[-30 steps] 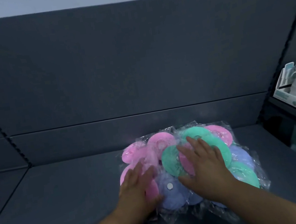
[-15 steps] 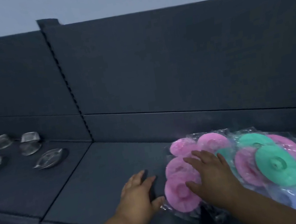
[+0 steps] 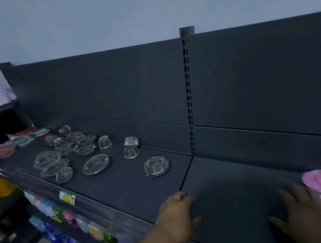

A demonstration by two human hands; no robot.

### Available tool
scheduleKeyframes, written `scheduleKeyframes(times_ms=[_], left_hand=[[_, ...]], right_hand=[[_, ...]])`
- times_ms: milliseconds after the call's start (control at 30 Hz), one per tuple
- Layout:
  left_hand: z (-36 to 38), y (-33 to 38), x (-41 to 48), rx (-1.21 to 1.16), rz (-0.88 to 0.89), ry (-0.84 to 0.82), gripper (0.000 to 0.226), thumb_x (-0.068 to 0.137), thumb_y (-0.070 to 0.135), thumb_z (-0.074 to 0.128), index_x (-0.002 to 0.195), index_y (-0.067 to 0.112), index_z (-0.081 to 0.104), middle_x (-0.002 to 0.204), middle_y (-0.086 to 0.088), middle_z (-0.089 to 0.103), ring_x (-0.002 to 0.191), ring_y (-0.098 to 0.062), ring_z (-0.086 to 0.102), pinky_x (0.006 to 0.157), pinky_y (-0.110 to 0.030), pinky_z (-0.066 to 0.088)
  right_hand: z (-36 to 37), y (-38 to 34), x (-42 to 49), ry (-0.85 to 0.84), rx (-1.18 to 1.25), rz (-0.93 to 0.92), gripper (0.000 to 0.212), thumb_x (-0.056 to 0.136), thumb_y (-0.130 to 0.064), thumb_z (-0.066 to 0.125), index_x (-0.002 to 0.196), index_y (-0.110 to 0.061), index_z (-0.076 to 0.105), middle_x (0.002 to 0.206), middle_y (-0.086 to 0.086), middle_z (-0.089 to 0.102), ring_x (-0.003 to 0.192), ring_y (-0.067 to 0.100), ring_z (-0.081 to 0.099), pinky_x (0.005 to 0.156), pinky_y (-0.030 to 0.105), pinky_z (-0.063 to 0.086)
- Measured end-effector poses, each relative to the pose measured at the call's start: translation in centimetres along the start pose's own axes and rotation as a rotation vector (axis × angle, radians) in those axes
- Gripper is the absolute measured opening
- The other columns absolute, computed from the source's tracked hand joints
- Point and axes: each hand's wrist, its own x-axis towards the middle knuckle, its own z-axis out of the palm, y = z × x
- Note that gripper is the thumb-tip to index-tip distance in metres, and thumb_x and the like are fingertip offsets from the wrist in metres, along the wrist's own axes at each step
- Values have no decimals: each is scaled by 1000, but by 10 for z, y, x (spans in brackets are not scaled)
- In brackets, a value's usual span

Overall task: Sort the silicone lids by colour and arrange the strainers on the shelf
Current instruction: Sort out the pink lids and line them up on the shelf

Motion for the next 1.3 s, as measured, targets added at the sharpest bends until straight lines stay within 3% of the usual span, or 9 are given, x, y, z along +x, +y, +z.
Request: scheduleKeyframes(times_ms=[167,533,800,867,967,1100,1200,1233,1300], left_hand=[[4,-16,29,-11,74,-52,60,88,45,56,142,29,37,154,1,24,140,-18,26,114,-24,20],[28,39,91,-2,195,-71,62,88,50,55,143,28,37,153,3,26,139,-15,27,115,-25,20],[39,47,127,-17,293,-123,60,89,50,54,143,28,36,153,4,25,139,-15,27,115,-24,21],[40,46,135,-22,339,-139,59,89,49,54,142,28,38,152,4,26,138,-15,28,114,-24,23],[39,46,143,-46,405,-170,58,89,48,55,140,28,40,151,4,29,137,-15,31,113,-22,23],[36,50,151,-110,474,-205,59,89,47,56,142,26,38,149,6,29,136,-12,30,112,-19,23],[35,56,154,-158,504,-222,63,89,46,56,144,26,35,150,6,28,138,-11,27,113,-18,18],[36,59,154,-187,507,-225,63,89,45,55,145,26,33,151,5,28,139,-10,26,112,-16,16],[35,67,153,-246,507,-227,64,91,43,54,147,25,28,154,5,26,141,-9,23,109,-13,12]], right_hand=[[17,-1,-2,-11,134,180,78,74,-82,34,142,-52,10,157,-12,-1,146,21,4,108,62,21],[23,-2,23,-149,141,97,77,82,-75,35,148,-42,10,159,-8,-3,147,20,-6,110,66,0],[15,0,30,-12,247,125,77,80,-68,50,146,-40,20,159,-8,6,146,16,4,115,57,11],[12,4,26,48,229,245,80,78,-72,49,145,-42,18,158,-6,4,146,20,2,113,57,14],[15,11,21,-33,249,421,87,77,-74,49,147,-42,9,159,-7,-4,147,25,-1,114,54,14],[19,1,26,-31,438,311,81,78,-55,64,146,-32,28,158,-1,13,143,19,22,116,28,19],[15,-13,30,47,656,271,67,76,-39,73,136,-27,46,141,-6,42,133,14,40,112,27,31],[12,-15,29,81,734,296,60,76,-34,75,131,-26,52,130,-8,51,123,13,50,105,30,41],[3,-16,27,100,859,371,49,76,-28,74,123,-29,58,108,-11,61,97,10,62,73,27,56]])
